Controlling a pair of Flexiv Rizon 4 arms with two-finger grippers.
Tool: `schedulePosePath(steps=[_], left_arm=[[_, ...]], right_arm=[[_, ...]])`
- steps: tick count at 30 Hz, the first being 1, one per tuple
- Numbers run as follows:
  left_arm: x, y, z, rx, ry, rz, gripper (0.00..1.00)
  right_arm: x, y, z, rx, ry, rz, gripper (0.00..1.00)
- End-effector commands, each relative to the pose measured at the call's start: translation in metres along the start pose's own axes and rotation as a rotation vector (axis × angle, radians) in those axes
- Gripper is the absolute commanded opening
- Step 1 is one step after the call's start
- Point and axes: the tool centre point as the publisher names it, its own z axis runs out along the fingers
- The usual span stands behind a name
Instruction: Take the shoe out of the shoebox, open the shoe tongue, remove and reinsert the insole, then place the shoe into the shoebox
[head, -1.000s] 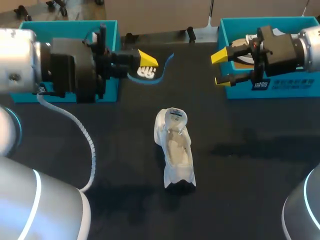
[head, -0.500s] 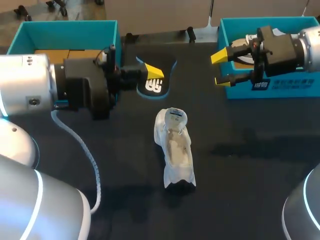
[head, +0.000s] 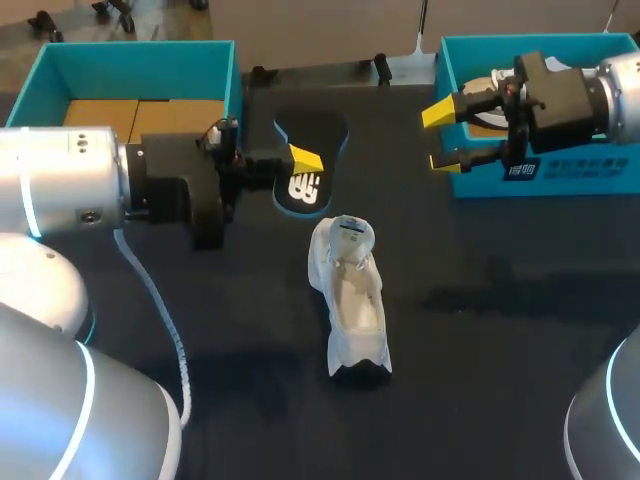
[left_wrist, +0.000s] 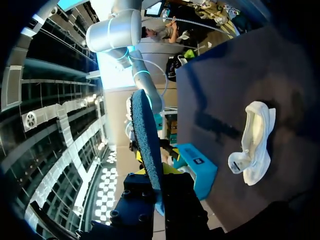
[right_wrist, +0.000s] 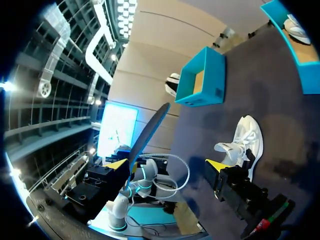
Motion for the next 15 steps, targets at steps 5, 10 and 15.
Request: schedulePosePath(steps=[5, 10, 15], left_arm=[[0.007, 0.011, 0.015, 0.007, -0.024, 0.010, 0.00], [0.007, 0.011, 0.015, 0.007, -0.024, 0.010, 0.00], [0.022, 0.023, 0.030, 0.009, -0.024, 0.175, 0.00]], right_arm=[[0.000, 0.001, 0.002, 0.000, -0.002, 0.001, 1.00], [0.000, 0.001, 0.002, 0.000, -0.002, 0.001, 1.00], [0.000, 0.001, 0.002, 0.000, -0.002, 0.001, 1.00]])
